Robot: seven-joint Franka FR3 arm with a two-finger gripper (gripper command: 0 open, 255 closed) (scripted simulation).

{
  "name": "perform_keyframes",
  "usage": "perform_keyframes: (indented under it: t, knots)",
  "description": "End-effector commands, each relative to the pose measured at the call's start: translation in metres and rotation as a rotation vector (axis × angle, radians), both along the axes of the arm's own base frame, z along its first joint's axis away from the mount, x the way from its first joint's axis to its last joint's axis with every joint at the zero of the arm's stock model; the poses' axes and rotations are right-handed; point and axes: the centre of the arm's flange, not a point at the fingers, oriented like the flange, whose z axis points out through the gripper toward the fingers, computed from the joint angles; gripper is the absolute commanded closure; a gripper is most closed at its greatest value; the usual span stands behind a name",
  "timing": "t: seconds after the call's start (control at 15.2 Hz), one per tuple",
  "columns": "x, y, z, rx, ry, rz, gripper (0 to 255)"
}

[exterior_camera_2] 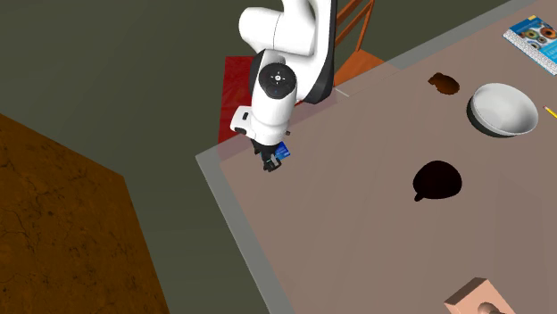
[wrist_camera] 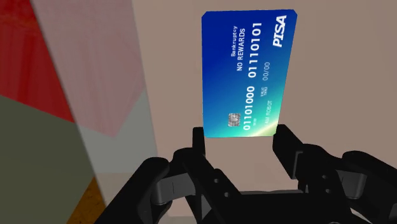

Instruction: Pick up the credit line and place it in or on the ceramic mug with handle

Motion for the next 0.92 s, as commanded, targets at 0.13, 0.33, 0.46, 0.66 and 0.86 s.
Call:
perform_keyframes:
  t: [0.13, 0.33, 0.46, 0.66, 0.86]
  knots:
    - [-0.002, -0.001, -0.002, 0.001, 0.006, 0.000, 255]
    - [0.000, 0.000, 0.009, 0.001, 0.006, -0.001, 255]
    - [0.000, 0.000, 0.019, 0.001, 0.006, -0.001, 255]
    - [0.000, 0.000, 0.035, 0.001, 0.006, -0.001, 255]
    - [0.000, 0.000, 0.051, 0.001, 0.006, -0.001, 255]
